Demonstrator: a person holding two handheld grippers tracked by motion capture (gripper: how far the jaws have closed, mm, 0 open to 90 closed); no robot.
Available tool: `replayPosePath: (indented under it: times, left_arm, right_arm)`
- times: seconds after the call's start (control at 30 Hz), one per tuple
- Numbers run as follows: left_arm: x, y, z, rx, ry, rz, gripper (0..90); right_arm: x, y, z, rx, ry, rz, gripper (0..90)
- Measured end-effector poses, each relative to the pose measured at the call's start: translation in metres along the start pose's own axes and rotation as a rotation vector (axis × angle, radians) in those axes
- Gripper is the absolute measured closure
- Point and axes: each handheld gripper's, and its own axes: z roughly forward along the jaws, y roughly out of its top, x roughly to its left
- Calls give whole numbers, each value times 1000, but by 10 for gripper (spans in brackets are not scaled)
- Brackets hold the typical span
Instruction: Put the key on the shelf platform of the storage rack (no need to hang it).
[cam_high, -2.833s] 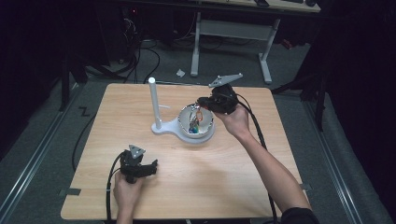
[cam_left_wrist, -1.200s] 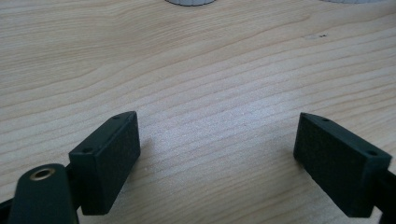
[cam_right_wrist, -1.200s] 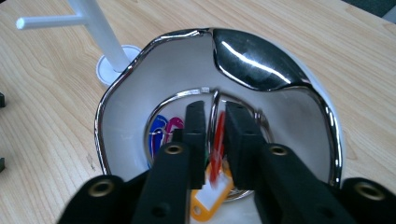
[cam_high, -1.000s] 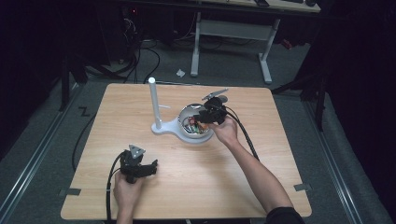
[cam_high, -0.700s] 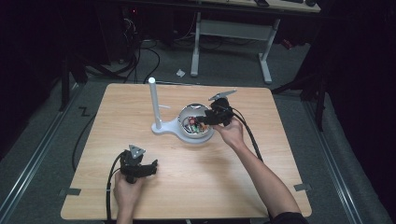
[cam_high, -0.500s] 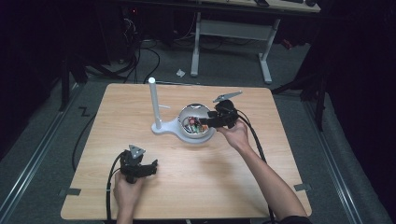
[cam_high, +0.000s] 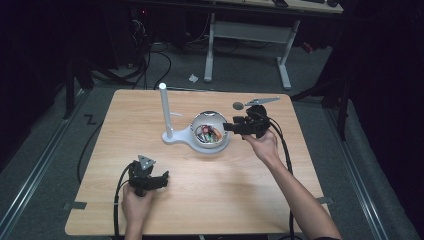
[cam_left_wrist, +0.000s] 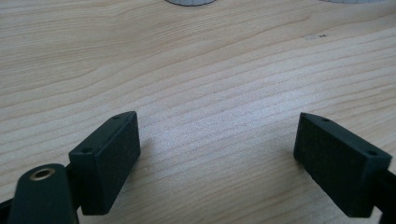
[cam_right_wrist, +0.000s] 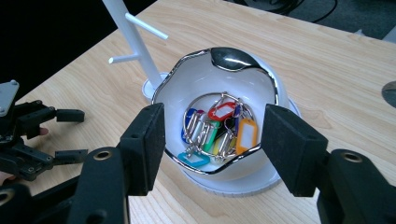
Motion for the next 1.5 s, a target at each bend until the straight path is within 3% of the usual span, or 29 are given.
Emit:
replayPosePath:
  times: [0.3, 0.47, 0.6, 0.9, 1.17, 1.5]
  left_arm:
    - [0, 0, 0, 0, 0, 2, 150]
    - [0, 0, 0, 0, -1, 4, 150]
    - [0, 0, 0, 0, -1, 6, 150]
    - [1, 0, 0, 1, -2, 9, 150]
    - [0, 0, 0, 0, -1, 6, 150]
    - [0, 0, 0, 1, 0, 4, 150]
  right_arm:
    - [-2, -3, -13, -5, 7, 3, 396]
    - [-3, -5, -23, 1, -14, -14, 386]
    - [-2, -10, -33, -24, -36, -39, 360]
    - [-8, -23, -52, -7, -81, -31, 386]
    - [-20, -36, -71, -39, -108, 10, 399]
    - [-21, -46, -91, -60, -129, 12, 404]
